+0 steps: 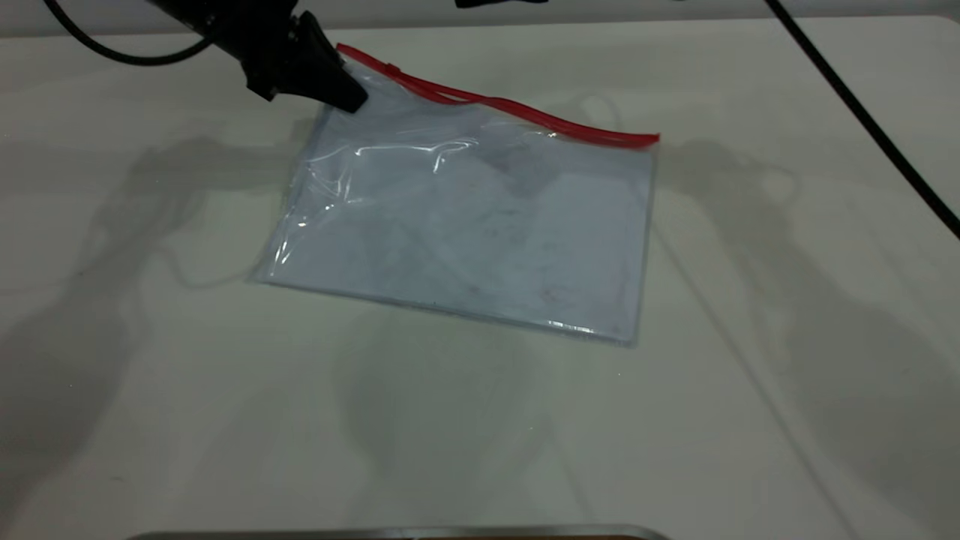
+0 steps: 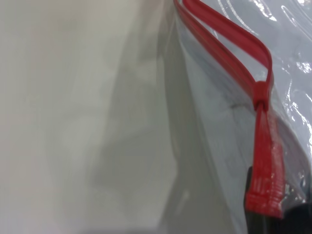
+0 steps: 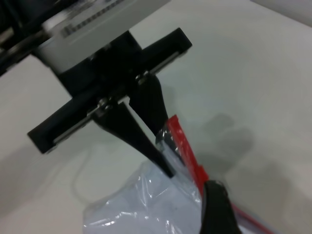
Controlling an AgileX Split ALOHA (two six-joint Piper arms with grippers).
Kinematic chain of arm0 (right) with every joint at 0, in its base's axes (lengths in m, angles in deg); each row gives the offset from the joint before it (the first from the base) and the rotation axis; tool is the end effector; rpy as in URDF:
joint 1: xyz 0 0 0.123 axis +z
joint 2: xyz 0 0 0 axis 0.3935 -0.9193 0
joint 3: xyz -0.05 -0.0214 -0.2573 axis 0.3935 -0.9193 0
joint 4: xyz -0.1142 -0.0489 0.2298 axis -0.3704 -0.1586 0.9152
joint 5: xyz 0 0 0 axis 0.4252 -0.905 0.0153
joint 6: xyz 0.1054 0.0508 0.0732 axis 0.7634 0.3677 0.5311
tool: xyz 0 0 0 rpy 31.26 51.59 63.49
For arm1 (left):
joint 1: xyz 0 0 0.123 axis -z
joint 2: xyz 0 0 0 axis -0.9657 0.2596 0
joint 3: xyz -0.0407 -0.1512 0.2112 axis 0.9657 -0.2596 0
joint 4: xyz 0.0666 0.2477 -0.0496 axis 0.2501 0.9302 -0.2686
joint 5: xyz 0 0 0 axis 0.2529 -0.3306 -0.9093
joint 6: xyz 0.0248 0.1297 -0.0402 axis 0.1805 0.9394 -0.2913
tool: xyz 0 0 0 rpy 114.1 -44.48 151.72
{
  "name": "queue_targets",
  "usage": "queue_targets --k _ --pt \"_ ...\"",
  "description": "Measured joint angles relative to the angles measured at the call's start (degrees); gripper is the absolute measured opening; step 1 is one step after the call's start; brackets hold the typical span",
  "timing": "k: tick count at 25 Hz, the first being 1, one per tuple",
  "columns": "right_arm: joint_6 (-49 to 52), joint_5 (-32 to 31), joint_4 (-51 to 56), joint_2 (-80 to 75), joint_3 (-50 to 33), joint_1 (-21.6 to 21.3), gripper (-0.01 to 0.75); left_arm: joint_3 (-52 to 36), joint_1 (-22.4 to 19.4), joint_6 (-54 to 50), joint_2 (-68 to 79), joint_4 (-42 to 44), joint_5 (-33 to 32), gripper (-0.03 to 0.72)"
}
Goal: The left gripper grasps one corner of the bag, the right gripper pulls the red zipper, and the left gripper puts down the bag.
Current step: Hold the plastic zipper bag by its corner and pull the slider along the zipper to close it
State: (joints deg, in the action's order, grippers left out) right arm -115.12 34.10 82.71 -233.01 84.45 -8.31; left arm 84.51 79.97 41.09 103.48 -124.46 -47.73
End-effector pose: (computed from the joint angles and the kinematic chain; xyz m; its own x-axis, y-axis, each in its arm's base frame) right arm 0.4914 0.2354 0.0426 -0.5026 -0.2464 -0.8287 -0.8068 0.4781 0.3471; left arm 0.4922 -0.1312 -0.0055 -0.1364 0.7218 -0.6785 0.9729 0.2268 0.0457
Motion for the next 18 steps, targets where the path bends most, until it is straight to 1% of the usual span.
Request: queue_targets --k 3,8,12,18 --pt "0.62 -0.70 0.00 -2.53 1.99 0.14 0.506 0.00 0.48 2.64 0.00 -0.47 0.00 0.054" --pt "0.51 -0.95 0.62 -4.77 2.06 1.72 0.506 0.00 0.95 4.27 0.00 -1.77 -0.02 0.054" --pt "-0.49 -0.47 3.09 -5.91 2.13 3.36 0.504 0.00 1.32 4.56 0.00 -1.88 0.28 0.054" --pt "-3.15 0.32 8.72 -7.40 2.17 4.09 0.504 0.00 1.64 4.60 0.00 -1.95 1.08 0.054"
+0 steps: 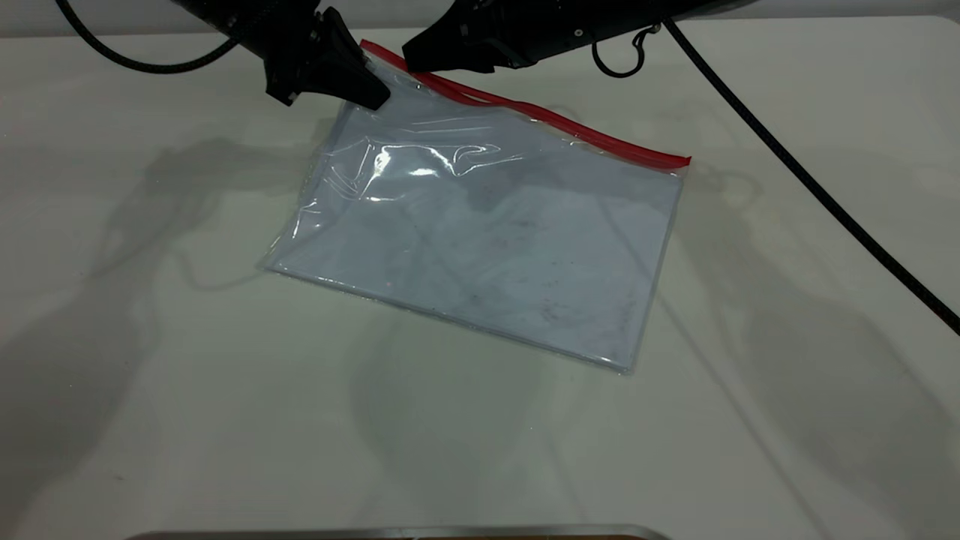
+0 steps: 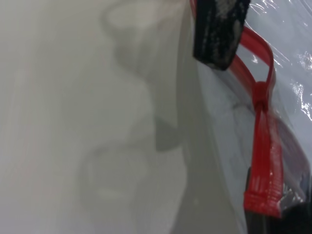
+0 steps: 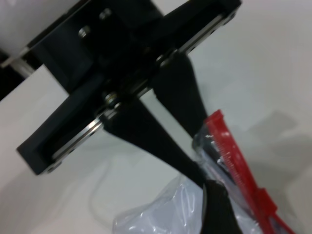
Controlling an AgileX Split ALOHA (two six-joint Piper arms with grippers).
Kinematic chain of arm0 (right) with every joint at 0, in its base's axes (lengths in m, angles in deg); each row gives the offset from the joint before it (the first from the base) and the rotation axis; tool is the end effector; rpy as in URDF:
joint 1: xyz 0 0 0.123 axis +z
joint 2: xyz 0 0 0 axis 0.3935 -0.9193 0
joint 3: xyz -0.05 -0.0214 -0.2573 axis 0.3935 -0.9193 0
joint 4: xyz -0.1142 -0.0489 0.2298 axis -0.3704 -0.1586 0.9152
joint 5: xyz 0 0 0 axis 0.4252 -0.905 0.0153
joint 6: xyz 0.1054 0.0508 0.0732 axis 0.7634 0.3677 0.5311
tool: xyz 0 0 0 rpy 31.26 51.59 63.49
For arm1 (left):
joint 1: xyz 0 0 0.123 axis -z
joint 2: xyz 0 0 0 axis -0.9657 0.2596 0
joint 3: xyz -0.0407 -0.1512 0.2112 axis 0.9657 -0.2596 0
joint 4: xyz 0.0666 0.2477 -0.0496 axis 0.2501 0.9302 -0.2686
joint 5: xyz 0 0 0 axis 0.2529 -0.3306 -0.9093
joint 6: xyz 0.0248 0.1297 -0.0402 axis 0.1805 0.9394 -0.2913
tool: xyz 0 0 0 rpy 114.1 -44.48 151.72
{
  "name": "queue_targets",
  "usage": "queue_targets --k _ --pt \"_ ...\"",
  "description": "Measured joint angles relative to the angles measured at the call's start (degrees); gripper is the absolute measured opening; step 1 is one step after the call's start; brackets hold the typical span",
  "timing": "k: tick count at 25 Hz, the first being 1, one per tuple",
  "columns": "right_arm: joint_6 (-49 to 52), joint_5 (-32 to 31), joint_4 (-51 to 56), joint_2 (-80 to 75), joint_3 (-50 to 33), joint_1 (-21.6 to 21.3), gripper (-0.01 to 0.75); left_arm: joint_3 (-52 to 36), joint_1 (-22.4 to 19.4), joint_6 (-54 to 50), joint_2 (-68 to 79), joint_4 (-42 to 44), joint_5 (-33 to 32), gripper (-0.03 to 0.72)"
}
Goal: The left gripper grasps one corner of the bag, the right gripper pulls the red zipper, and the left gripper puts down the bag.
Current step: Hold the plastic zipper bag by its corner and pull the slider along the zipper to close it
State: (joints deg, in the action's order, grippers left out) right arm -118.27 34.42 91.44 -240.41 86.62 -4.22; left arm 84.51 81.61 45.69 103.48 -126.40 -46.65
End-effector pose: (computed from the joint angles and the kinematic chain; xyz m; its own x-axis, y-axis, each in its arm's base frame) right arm 0.4773 0.2709 -0.0038 -0.5637 -0.1879 -0.8043 -0.7764 0.4528 0.4384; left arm 0.4920 -0.1464 -0.0034 -0.0543 0.7238 -0.6879 0.9792 0.1734 0.1052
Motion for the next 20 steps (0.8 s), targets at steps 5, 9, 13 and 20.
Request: queue_targets --k 5,9,13,20 --pt "-1.32 1.13 2.44 -1.25 0.07 0.59 0.504 0.00 0.82 0.00 0.00 -0.18 0.67 0.054" --pt "-1.36 2.01 3.00 -2.17 0.07 0.99 0.502 0.00 1.13 0.02 0.00 -0.36 1.11 0.054" --pt "-1.54 2.13 4.21 -2.24 0.07 1.01 0.447 0.00 1.13 0.02 0.00 -0.36 1.32 0.054" --pt "-1.96 0.67 3.32 -2.24 0.07 1.01 0.196 0.00 1.13 0.02 0.00 -0.23 1.34 0.054"
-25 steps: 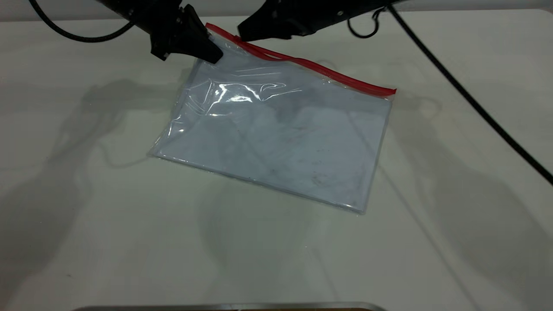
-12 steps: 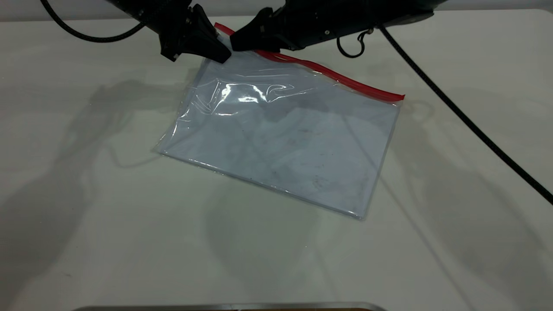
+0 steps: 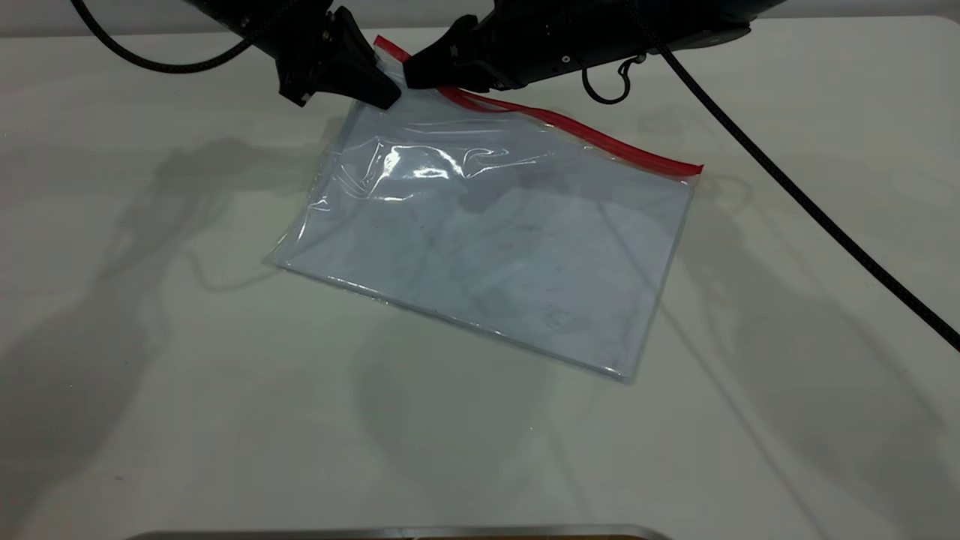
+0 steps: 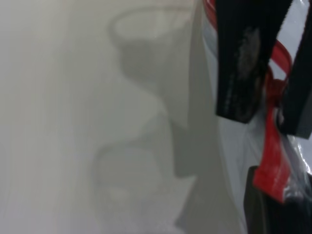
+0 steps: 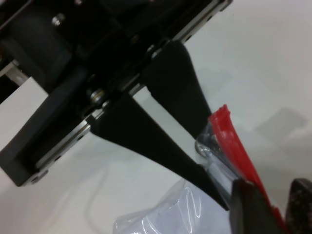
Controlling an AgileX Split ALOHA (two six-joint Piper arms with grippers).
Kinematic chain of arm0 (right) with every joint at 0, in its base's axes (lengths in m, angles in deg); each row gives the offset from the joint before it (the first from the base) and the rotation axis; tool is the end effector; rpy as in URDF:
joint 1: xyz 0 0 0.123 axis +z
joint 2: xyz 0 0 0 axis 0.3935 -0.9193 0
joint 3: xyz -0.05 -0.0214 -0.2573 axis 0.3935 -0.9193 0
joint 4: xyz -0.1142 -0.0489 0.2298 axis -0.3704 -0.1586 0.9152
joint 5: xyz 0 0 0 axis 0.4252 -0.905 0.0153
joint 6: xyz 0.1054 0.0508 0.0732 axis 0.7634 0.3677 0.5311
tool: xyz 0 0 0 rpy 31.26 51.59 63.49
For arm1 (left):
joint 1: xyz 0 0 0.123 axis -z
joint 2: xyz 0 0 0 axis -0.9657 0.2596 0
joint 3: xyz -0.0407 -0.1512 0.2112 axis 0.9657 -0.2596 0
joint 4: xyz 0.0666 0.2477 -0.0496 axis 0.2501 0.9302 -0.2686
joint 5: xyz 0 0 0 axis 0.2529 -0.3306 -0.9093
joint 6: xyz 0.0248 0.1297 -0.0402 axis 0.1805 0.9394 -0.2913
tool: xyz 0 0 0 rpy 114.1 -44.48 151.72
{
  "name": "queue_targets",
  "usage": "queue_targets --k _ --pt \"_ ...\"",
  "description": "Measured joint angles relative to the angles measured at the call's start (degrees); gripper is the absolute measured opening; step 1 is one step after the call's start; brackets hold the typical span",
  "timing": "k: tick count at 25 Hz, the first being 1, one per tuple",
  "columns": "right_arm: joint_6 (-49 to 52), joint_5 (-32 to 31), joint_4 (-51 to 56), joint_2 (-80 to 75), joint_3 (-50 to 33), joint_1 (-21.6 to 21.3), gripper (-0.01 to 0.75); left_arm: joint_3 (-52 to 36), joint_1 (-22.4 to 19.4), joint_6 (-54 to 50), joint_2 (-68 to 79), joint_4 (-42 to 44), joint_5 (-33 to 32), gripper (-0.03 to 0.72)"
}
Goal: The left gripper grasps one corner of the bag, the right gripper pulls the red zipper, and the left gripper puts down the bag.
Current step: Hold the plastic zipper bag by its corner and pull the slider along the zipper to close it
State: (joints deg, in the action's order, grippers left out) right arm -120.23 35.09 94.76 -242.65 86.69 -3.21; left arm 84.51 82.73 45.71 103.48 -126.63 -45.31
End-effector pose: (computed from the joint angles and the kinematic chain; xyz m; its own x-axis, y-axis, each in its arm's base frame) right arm 0.4726 0.2776 -0.0210 -0.5816 -0.1700 -0.7955 -0.7608 0.4598 0.4580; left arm 0.4921 -0.1550 -0.0036 -0.0433 0.7280 -0.6842 0.9779 0.1712 0.1202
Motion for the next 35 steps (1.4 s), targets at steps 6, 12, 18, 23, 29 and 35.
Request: queue_targets --k 6,12,18,23,29,35 --pt "-2.51 -0.77 -0.63 0.00 0.21 -0.05 0.032 0.00 -0.05 -0.75 0.00 0.45 -0.22 0.054" --pt "-2.85 -1.35 -0.58 0.00 0.28 -0.38 0.032 0.00 -0.72 -4.05 0.00 0.04 -1.46 0.054" --pt "-2.85 -3.68 -0.04 0.23 0.65 -1.30 0.031 0.00 -3.43 -2.75 0.11 -7.45 -6.51 0.054" --pt "-2.85 -4.86 0.57 0.67 0.97 -2.31 0.031 -0.05 -5.37 0.14 0.24 -15.01 -9.82 0.054" --pt "-2.79 -5.70 0.85 0.92 1.14 -3.35 0.031 -0.05 -6.39 2.14 0.56 -20.56 -12.10 0.054" --pt "-2.63 -6.03 1.00 0.96 1.47 -4.13 0.031 -0.05 -6.86 5.68 1.15 -26.62 -13.56 0.054"
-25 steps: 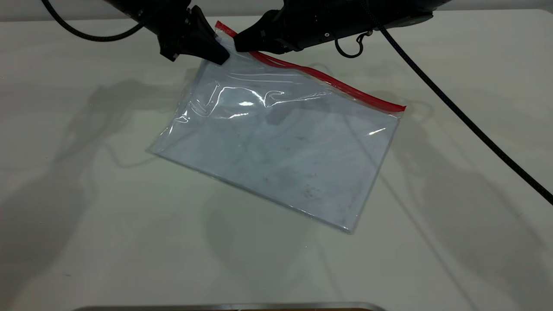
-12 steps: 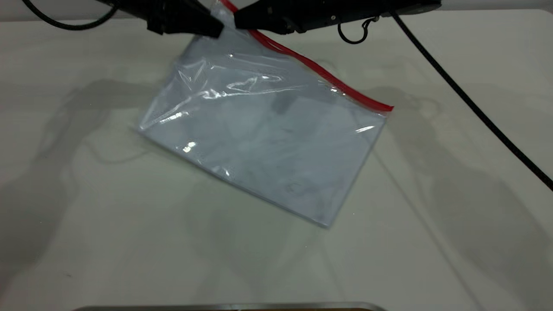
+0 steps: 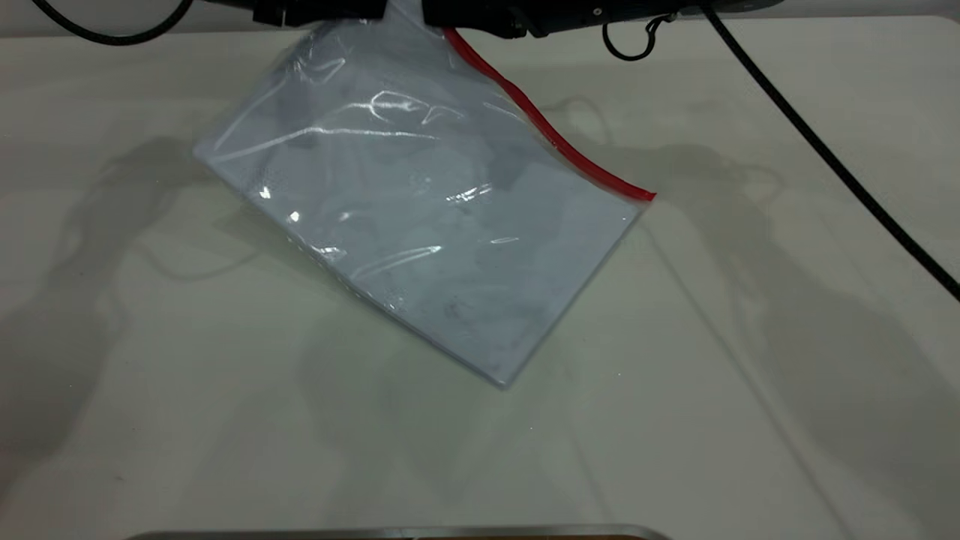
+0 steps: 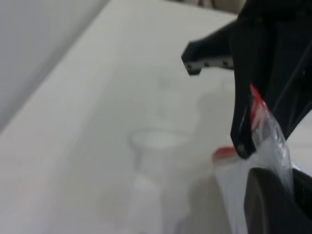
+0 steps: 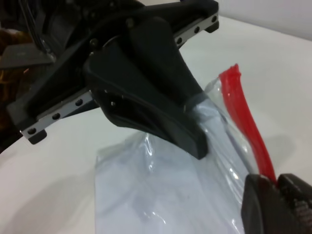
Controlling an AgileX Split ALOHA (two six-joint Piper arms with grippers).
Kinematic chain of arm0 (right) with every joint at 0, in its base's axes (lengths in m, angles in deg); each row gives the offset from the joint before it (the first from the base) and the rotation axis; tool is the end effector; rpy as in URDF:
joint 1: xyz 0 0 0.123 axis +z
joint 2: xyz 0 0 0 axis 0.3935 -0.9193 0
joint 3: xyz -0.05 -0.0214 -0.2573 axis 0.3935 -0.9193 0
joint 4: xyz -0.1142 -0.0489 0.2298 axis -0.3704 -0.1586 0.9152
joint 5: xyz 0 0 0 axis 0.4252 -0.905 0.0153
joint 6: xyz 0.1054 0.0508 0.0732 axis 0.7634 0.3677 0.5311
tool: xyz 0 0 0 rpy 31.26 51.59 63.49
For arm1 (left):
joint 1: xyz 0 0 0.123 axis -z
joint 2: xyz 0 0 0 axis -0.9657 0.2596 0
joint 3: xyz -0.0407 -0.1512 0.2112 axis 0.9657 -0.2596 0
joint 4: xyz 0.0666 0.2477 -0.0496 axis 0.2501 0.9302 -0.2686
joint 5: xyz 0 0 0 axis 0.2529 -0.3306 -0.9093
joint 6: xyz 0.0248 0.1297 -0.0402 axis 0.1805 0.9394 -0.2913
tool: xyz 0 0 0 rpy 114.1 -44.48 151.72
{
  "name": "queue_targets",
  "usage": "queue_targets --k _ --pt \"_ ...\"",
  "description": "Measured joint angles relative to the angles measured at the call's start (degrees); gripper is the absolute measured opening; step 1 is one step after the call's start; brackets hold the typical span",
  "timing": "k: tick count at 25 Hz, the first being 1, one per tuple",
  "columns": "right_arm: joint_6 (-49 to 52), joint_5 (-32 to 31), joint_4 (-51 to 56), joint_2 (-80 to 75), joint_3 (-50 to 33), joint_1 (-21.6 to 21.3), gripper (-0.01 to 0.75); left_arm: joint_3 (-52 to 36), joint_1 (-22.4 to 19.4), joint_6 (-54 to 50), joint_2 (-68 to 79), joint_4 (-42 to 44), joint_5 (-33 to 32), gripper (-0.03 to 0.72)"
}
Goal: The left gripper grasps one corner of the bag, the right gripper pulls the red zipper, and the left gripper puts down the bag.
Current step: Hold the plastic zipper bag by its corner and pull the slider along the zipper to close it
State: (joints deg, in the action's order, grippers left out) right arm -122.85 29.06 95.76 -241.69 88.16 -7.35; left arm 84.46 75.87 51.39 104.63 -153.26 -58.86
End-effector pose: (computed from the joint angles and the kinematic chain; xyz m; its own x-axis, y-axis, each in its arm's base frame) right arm 0.4899 0.2518 0.0049 -0.5235 -0.1094 -0.8450 -0.7967 0.4145 0.4399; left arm 0.5068 -0.1302 0.0367 -0.1737 0.3199 -0.9314 0.9425 0.3281 -0.0631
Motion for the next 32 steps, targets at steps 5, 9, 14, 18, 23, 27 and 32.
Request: queue_targets --k 5,9,14,18,23,27,32 --pt "0.00 -0.40 0.41 -0.55 0.11 -0.50 0.033 -0.11 -0.38 1.33 0.12 -3.59 -1.17 0.054" --pt "0.00 0.07 0.41 -0.55 0.24 -0.59 0.034 -0.11 -1.35 1.71 0.17 -6.38 -2.68 0.054" --pt "0.32 8.37 -6.67 -2.66 -0.82 -3.37 0.037 0.09 -5.39 1.92 -1.61 -16.06 -3.00 0.025" --pt "0.50 9.74 -7.92 -3.86 -1.07 -4.22 0.036 0.26 -5.74 2.75 -2.62 -16.94 -3.12 0.022" --pt "0.88 6.58 -7.63 -3.86 -1.07 -3.88 0.036 0.26 -5.44 2.45 -3.57 -14.44 -3.07 0.022" --pt "0.88 -2.84 -7.46 -3.90 -0.28 -3.88 0.038 0.26 -4.68 -3.62 -3.29 -3.26 1.37 0.022" --pt "0.96 -11.77 -8.19 -3.96 3.42 -3.56 0.038 0.26 -2.97 -8.05 -1.45 6.39 3.42 0.047"
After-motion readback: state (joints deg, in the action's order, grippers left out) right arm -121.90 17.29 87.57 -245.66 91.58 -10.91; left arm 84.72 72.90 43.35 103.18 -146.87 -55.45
